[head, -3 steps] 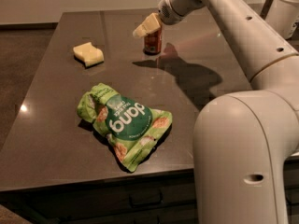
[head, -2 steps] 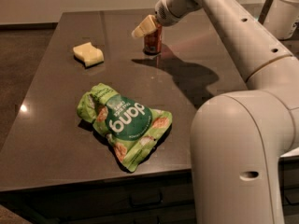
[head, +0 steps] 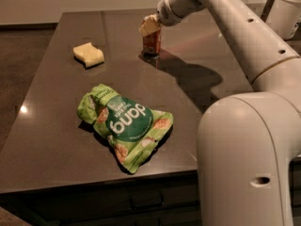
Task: Move coke can near green rice chip bag
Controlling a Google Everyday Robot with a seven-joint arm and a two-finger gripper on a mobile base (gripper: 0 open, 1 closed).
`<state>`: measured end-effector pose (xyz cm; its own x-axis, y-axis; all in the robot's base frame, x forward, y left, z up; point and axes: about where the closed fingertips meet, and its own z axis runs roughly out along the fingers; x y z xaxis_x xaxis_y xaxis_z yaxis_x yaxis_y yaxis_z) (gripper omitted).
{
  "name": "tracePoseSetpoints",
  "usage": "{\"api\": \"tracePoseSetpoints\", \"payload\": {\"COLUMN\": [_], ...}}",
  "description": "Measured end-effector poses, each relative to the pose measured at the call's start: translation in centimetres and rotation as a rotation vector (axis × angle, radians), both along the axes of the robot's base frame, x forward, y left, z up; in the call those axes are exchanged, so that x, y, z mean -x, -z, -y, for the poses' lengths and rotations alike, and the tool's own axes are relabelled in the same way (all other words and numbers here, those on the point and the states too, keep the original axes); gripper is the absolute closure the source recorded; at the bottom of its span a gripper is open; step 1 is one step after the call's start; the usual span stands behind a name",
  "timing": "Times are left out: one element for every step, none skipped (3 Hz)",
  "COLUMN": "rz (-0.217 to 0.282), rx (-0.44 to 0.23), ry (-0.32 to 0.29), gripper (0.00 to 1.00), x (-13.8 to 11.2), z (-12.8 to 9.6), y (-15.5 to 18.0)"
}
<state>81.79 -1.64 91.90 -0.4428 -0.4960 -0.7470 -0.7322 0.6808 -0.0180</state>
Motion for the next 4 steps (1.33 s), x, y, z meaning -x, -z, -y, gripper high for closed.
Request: {"api": "tracePoseSetpoints", "payload": {"rz": [0.018, 0.042, 0.059, 0.056], "rx": [0.012, 0.023, 0.026, 0.020], "ry": [-0.032, -0.083, -0.142, -0.204], "gripper": [0.87, 1.00, 1.00, 1.00], "x": [1.7, 5.1, 9.3, 12.9], "z": [0.6, 1.5, 1.6, 0.6], "y": [-0.9, -2.1, -2.7, -2.3]}}
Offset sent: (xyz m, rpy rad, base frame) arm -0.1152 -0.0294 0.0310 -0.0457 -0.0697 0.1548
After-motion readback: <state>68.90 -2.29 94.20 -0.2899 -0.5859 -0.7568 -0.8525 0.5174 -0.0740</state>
